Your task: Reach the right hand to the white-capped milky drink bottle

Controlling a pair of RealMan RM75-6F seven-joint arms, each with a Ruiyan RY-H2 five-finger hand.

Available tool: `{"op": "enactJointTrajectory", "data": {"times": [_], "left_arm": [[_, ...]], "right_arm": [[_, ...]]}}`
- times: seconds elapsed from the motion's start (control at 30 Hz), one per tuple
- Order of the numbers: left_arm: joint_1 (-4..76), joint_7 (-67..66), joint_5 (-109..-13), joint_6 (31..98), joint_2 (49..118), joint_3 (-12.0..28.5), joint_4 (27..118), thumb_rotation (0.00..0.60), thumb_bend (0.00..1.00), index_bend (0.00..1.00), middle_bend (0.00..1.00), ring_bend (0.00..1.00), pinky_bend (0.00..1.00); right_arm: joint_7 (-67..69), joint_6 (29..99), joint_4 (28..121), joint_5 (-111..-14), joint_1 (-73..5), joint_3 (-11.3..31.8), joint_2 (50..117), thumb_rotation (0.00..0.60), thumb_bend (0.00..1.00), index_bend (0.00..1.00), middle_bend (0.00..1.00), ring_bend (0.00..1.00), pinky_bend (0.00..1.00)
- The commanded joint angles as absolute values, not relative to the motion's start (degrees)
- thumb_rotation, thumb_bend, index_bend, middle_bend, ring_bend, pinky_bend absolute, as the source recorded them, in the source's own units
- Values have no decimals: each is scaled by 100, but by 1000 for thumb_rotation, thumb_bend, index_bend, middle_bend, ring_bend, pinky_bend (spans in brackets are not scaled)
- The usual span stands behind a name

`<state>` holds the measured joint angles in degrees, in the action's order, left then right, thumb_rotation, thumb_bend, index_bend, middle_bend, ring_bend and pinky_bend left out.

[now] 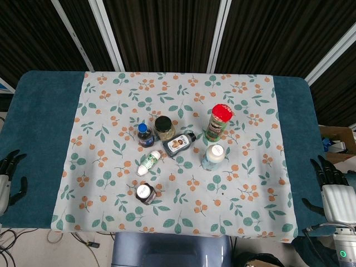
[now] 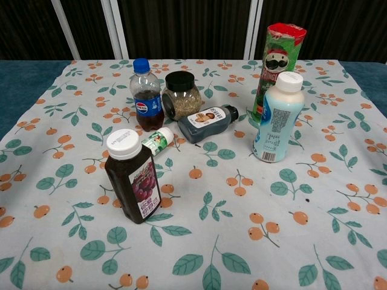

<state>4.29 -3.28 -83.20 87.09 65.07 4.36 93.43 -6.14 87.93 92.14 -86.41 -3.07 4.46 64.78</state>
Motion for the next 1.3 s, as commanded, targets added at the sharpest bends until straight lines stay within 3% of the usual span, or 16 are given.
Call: {"op": "enactJointTrajectory", "data": {"times": [0.03, 1.03, 1.3], "left_arm": [[428, -331, -8328, 8714, 6507, 435, 9341, 600, 543, 161, 97, 168, 66], [424, -288, -8392, 8736, 6510, 420, 9315, 600, 543, 161, 97, 168, 66], [421, -336, -8365, 8722, 6519, 418, 9340, 600, 543, 163, 97, 168, 66]], "right_arm": [[-610, 8794, 9217, -8644, -307, 447, 6478, 600, 144, 60, 28, 95, 198], [-613, 8780, 9270, -8605, -296, 456, 6481, 600, 144, 58, 28, 95, 198], [909, 8186, 9529, -9010, -527, 150, 6287, 600, 131, 59, 29, 96, 198]]}}
